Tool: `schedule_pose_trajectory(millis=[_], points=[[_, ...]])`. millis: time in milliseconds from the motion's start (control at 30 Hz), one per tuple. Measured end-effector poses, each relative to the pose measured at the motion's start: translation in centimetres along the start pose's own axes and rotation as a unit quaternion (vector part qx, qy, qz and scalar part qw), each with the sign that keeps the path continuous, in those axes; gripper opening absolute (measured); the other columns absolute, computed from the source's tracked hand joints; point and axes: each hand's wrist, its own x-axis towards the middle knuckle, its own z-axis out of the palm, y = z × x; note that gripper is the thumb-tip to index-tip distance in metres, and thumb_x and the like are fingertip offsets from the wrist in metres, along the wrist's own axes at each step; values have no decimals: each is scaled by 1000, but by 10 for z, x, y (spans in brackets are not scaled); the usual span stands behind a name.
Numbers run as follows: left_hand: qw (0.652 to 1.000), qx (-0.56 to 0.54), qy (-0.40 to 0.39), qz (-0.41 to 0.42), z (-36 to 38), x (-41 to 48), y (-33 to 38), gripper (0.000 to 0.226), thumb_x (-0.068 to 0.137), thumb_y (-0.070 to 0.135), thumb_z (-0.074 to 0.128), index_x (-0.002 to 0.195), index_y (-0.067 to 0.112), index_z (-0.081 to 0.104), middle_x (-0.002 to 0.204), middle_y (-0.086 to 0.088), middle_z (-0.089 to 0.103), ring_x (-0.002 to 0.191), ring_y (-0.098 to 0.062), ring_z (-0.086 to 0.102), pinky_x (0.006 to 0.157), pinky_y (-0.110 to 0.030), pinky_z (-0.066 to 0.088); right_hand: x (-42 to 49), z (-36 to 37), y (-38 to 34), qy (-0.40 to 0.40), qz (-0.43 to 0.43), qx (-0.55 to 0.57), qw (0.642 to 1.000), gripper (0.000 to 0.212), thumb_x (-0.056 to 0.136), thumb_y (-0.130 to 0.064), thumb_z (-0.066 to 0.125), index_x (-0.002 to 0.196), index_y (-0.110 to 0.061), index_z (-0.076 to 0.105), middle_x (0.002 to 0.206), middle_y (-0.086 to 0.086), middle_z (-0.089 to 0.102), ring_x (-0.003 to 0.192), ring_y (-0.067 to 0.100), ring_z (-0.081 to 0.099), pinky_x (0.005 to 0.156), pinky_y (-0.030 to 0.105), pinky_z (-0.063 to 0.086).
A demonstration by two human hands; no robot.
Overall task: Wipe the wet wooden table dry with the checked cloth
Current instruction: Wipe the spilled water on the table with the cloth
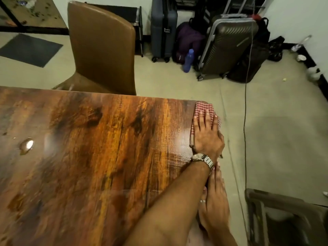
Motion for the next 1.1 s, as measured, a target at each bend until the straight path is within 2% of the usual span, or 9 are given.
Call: schedule_pose_trajectory(millis=[133,333,467,567,667,733,867,1000,1100], points=[[1000,18,2,11,-13,31,-9,63,105,38,25,163,19,9,171,-13,1,157,-34,-4,126,-54,-8,0,0,-2,-1,-5,-19,1000,64,97,-36,17,157,-24,-2,166,-8,-7,153,7,-3,124,29,4],[1000,4,12,-15,-37,51,-82,64,104,42,17,163,22,3,170,-13,-2,157,-34,-3,126,-56,-4,0,-2,-1,1,-11,-35,999,65,97,-36,21,158,-16,10,166,-3,1,153,12,5,123,30,7],[996,7,37,-84,-67,41,-202,64,103,43,20,163,23,7,170,-13,4,157,-33,2,127,-55,4,0,-3,-3,11,-25,-50,998,65,96,-33,24,156,-9,18,165,5,12,152,22,16,123,24,1],[987,19,79,-140,-92,11,-321,59,107,39,25,162,22,16,170,-11,12,157,-34,9,127,-54,6,-2,-3,-4,15,-33,-51,998,64,96,-30,27,155,-7,21,165,8,15,151,24,18,124,24,0],[968,13,94,-232,-113,-31,-434,59,107,41,24,162,22,17,170,-14,10,156,-39,9,126,-57,3,0,-1,-4,20,-44,-49,998,64,96,-28,29,155,-6,22,165,10,17,151,23,17,124,25,0],[954,7,90,-286,-117,-52,-474,67,101,48,15,163,22,14,170,-16,6,156,-40,5,126,-56,-2,2,1,-4,16,-46,-46,998,64,96,-29,28,156,-7,20,165,9,15,152,20,14,124,24,-1],[937,4,110,-331,-110,-48,-464,78,92,50,9,163,18,15,169,-20,9,155,-43,6,125,-56,-2,1,1,-3,18,-41,-29,999,65,98,-32,27,157,-10,15,167,5,10,153,14,6,124,24,-1],[962,37,106,-249,-97,-6,-381,75,95,50,8,163,19,10,169,-18,8,156,-40,6,126,-56,1,0,0,-4,21,-30,8,999,65,99,-36,25,158,-18,5,168,-3,1,154,14,5,123,22,-2],[981,38,101,-159,-78,31,-276,71,96,45,11,163,20,9,170,-14,5,157,-35,3,127,-55,2,-3,-1,-2,24,-14,39,999,66,98,-40,21,158,-26,-3,167,-11,-4,153,10,1,125,32,6]])
